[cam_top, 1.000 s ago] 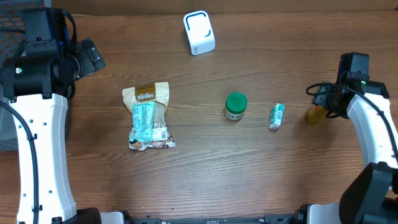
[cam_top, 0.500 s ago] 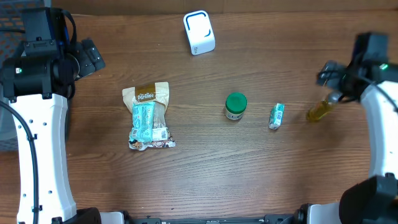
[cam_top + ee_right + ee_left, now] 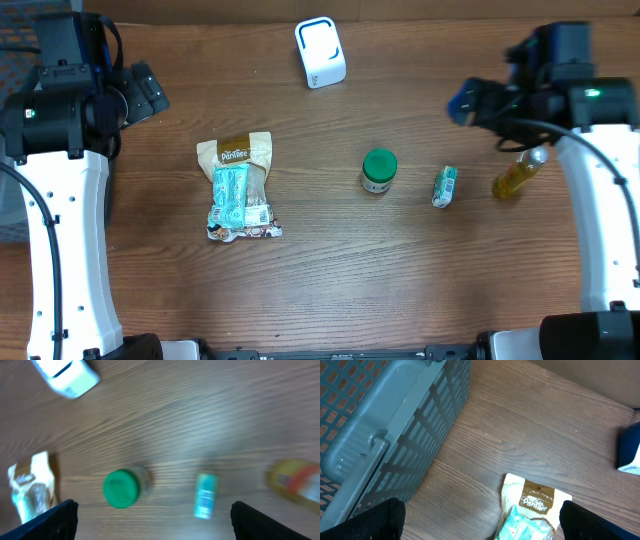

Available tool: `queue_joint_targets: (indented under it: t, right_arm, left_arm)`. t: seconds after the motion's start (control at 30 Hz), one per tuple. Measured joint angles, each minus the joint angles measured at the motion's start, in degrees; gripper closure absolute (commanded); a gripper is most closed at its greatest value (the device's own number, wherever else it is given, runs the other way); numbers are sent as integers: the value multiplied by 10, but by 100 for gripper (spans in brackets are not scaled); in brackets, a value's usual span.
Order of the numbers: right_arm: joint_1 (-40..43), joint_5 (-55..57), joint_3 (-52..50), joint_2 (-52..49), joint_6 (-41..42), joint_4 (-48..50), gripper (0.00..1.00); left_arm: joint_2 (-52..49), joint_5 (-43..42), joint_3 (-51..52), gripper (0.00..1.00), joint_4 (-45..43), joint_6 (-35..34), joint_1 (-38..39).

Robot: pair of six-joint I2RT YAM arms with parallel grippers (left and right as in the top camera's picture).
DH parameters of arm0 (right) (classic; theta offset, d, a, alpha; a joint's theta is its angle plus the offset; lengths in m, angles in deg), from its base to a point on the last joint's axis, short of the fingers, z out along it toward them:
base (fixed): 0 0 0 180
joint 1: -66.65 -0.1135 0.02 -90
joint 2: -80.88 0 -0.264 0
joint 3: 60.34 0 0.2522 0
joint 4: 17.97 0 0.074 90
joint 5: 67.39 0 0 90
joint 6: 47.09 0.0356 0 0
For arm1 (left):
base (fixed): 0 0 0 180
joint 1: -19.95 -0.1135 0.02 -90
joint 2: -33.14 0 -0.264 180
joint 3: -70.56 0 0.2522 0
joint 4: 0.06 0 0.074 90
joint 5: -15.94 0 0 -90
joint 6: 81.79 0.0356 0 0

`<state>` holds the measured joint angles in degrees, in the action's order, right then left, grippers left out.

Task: Scan the item barcode
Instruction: 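Move the right gripper left over the green-lidded jar and lower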

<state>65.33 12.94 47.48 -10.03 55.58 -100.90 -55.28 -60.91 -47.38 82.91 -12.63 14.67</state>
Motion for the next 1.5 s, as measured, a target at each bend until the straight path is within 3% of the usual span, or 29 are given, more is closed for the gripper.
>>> queue_joint_targets:
  t: [0.27,0.53,0.77,1.2,1.5]
  right_arm:
    - [-151,-7,-148,-5,46,174,0]
    - [-215,56,-228,-64,94,279,0]
    - [-220,99,-228,-132,142,304,0]
    - [-220,112,-228,-134,172,311,0]
    - [-220,117,-228,-134,174,410,2]
  left_arm:
    - [0,0,0,0,0,0,0]
    - [0,0,0,0,0,0,0]
    - [0,0,0,0,0,0,0]
    - [0,0,0,0,0,0,0]
    - [0,0,0,0,0,0,0]
